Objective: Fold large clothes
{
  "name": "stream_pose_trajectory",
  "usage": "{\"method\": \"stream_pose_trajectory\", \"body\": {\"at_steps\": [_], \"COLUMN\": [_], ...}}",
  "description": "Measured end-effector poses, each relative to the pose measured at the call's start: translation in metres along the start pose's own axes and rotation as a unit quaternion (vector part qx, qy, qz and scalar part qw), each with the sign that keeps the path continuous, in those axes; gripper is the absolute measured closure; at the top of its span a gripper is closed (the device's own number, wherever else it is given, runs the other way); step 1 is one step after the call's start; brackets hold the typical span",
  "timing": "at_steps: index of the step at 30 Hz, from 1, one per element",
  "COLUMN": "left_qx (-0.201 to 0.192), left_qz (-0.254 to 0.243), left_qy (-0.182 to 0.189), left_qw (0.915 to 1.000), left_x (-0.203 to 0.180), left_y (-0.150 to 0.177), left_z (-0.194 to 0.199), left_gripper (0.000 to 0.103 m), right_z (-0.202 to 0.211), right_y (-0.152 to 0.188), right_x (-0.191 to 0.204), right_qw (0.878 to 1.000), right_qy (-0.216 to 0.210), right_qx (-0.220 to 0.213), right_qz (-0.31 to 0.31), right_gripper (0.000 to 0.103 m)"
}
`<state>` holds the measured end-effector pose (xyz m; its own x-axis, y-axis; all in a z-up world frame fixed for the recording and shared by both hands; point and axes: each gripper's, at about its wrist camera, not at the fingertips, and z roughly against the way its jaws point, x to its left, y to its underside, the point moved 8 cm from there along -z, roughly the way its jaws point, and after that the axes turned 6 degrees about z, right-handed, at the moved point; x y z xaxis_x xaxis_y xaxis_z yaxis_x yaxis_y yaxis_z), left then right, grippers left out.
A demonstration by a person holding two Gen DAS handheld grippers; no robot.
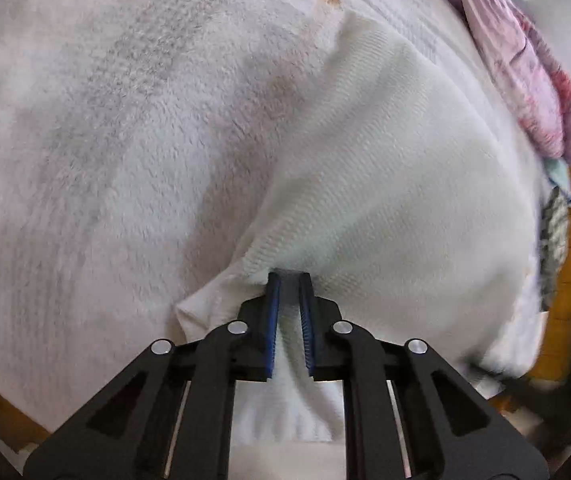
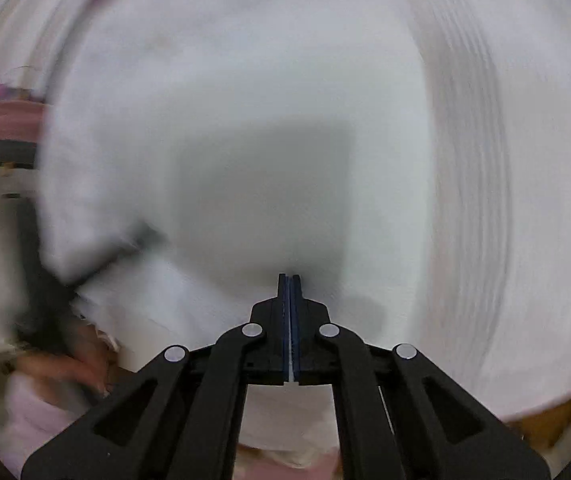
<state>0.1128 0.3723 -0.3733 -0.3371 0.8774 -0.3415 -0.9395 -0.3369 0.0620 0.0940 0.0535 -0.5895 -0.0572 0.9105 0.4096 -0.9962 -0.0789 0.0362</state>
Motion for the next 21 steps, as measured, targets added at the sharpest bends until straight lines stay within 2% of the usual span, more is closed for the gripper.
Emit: {"method": "stream_pose_trajectory", "body": {"at_steps": [1,2,4,5,7,8,10,12,15,18,21], "left_qx": [0.015,0.021,0.033,0.04,0.081,0.083,0.085,0.087,0.057,0.007,-0.036], "left_qz": [0.006,-0.004,-0.075,-0.08,-0.07,-0.077,-0.064,-0.052,-0.096,-0.114,-0.113], "left_qy": [-0.005,-0.014,-0.057,-0.067,-0.072,-0.078,-0.074,-0.077,-0.081,-0.056,-0.031], "left_qw": [0.9999,0.9997,0.995,0.9937,0.9916,0.9905,0.9915,0.9918,0.9905,0.9919,0.9925], "left_x": [0.001,0.0,-0.002,0.002,0.023,0.03,0.033,0.032,0.012,-0.018,-0.044], "left_y": [0.003,0.007,0.032,0.039,0.072,0.08,0.08,0.075,0.056,0.016,-0.036], "left_z": [0.005,0.01,0.029,0.029,0.006,-0.005,-0.006,0.007,0.042,0.065,0.059], "left_gripper": [0.097,0.097,0.097,0.097,0.097,0.097,0.097,0.097,0.096,0.096,0.096], "right_z": [-0.018,-0.017,-0.008,-0.007,-0.03,-0.043,-0.06,-0.046,-0.008,0.036,0.068], "right_y": [0.018,0.027,0.054,0.066,0.098,0.107,0.126,0.127,0.106,0.057,-0.007], "right_x": [-0.007,-0.007,0.01,0.015,0.015,0.01,0.001,0.009,0.014,0.005,-0.02], "right_qw": [1.0,0.999,0.998,0.998,0.996,0.995,0.992,0.991,0.995,1.0,0.995], "right_qy": [-0.003,0.003,-0.015,-0.025,-0.018,-0.014,-0.022,-0.012,-0.037,-0.014,0.008], "right_qx": [0.017,0.029,0.058,0.065,0.093,0.101,0.114,0.133,0.089,0.007,-0.083], "right_qz": [-0.007,-0.015,-0.012,-0.003,0.004,-0.006,-0.046,-0.027,-0.021,-0.025,-0.048], "right_gripper": [0.103,0.103,0.103,0.103,0.103,0.103,0.103,0.103,0.098,0.098,0.098]}}
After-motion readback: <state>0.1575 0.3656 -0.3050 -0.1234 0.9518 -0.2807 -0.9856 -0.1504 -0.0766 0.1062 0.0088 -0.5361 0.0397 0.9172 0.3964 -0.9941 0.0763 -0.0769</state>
